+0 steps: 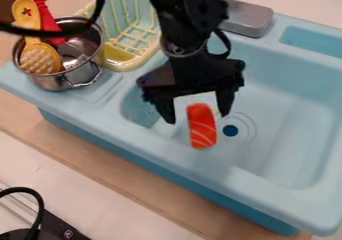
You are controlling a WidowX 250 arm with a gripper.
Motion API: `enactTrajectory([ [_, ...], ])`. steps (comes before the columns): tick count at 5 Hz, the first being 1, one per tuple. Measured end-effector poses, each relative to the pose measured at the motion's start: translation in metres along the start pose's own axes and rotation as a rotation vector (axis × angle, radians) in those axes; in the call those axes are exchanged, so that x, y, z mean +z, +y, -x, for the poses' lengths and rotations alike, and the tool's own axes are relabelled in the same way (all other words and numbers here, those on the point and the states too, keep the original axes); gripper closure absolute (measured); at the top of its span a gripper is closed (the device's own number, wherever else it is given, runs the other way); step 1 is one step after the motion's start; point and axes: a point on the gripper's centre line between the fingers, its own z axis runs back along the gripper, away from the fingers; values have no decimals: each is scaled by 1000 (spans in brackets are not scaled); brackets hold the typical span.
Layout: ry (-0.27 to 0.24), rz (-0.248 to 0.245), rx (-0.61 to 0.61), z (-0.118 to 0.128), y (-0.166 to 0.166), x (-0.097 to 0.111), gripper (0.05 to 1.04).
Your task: Put the sushi in the left side of the sink.
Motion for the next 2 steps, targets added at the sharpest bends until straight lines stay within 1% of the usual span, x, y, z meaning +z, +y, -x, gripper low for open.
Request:
enactTrajectory([
  [1, -5, -8, -73, -6, -7, 10, 87],
  [2, -30, -31, -135, -19, -12, 24, 87],
])
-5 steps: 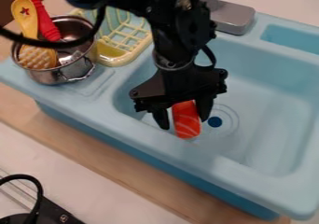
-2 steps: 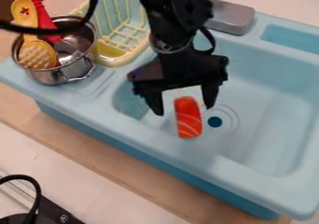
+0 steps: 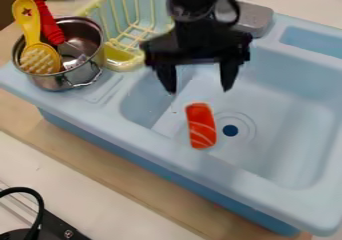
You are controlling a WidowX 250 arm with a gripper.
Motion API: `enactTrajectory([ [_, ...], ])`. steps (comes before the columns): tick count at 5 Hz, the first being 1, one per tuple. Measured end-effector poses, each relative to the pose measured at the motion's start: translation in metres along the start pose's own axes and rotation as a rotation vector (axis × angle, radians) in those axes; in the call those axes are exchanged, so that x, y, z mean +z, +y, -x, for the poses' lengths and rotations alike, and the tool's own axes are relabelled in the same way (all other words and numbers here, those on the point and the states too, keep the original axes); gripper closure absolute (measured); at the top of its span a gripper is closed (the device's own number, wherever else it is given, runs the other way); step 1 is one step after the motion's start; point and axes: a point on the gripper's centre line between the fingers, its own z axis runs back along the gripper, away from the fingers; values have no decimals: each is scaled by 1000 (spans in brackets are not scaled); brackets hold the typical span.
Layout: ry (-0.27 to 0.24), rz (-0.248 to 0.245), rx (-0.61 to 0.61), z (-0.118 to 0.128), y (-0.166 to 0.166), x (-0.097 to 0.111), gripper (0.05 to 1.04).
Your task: Put the sushi in the left side of the sink.
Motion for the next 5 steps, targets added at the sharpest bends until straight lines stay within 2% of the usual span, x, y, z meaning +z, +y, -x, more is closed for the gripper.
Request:
enactTrajectory([
  [1, 9, 16, -74, -8, -3, 11, 87],
  [3, 49, 18, -87, -36, -2, 14, 87],
  [4, 47, 5, -86, -54, 4, 18, 87],
  [5, 130, 19, -162, -74, 14, 17, 87],
])
